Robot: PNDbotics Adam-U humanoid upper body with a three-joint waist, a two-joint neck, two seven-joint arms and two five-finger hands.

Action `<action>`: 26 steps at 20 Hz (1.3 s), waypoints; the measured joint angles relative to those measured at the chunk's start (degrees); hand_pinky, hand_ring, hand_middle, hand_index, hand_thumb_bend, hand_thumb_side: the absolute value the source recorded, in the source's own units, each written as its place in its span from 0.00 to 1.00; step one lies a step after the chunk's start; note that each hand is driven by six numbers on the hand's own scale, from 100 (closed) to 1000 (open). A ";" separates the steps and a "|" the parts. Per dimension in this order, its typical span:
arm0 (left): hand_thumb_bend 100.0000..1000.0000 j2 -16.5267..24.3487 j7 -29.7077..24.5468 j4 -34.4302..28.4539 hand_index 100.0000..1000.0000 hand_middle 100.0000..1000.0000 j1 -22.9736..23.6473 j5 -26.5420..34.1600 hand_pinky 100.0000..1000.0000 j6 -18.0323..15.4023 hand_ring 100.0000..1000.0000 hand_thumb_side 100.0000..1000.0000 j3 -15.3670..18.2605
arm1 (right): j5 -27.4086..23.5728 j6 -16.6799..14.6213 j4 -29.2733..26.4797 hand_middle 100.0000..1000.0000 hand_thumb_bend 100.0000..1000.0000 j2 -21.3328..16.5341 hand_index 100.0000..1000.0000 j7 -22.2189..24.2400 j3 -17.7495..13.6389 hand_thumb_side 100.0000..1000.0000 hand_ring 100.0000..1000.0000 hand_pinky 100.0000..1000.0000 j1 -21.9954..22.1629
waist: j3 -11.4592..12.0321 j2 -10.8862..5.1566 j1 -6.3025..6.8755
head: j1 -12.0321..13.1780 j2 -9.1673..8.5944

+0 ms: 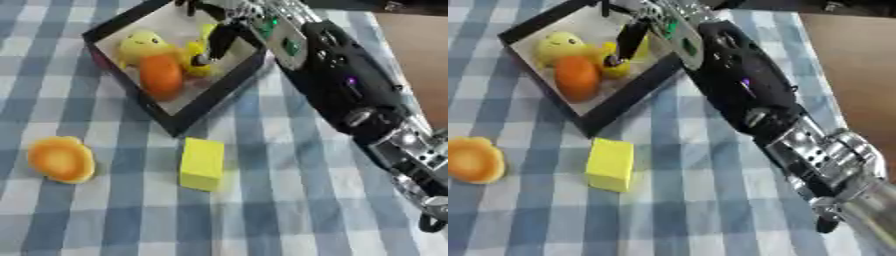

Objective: Pick up objects on the table and place them in the box.

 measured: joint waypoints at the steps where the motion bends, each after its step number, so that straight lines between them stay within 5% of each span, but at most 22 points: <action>1: 0.82 0.01 0.08 0.01 0.88 0.83 0.13 0.00 0.73 -0.02 0.76 0.52 0.01 | -1.39 0.77 -1.66 0.71 0.46 -0.76 0.92 -0.38 -0.30 0.14 0.84 0.91 0.01 | -0.13 -0.01 0.00 | 0.23 0.02; 9: 0.83 0.08 0.57 0.35 0.88 0.83 1.16 -0.09 0.73 -0.03 0.76 0.53 0.31 | -11.51 7.06 -20.32 0.70 0.38 -9.99 0.89 -0.06 -1.43 0.16 0.82 0.88 3.08 | -1.27 -0.06 0.00 | 2.17 0.06; 16: 0.83 0.57 0.62 0.70 0.88 0.82 1.90 -0.19 0.73 0.10 0.76 0.53 0.36 | -20.48 10.09 -43.98 0.70 0.37 -18.66 0.87 2.69 -1.18 0.19 0.82 0.88 11.38 | -2.41 -0.08 0.00 | 3.46 0.16; 26: 0.83 0.82 -0.12 1.08 0.88 0.82 1.97 -0.26 0.73 0.58 0.76 0.53 -0.04 | -25.99 -5.34 -49.05 0.74 0.39 -24.32 0.88 8.93 5.12 0.18 0.85 0.89 13.51 | -2.60 -0.20 0.00 | 3.95 0.49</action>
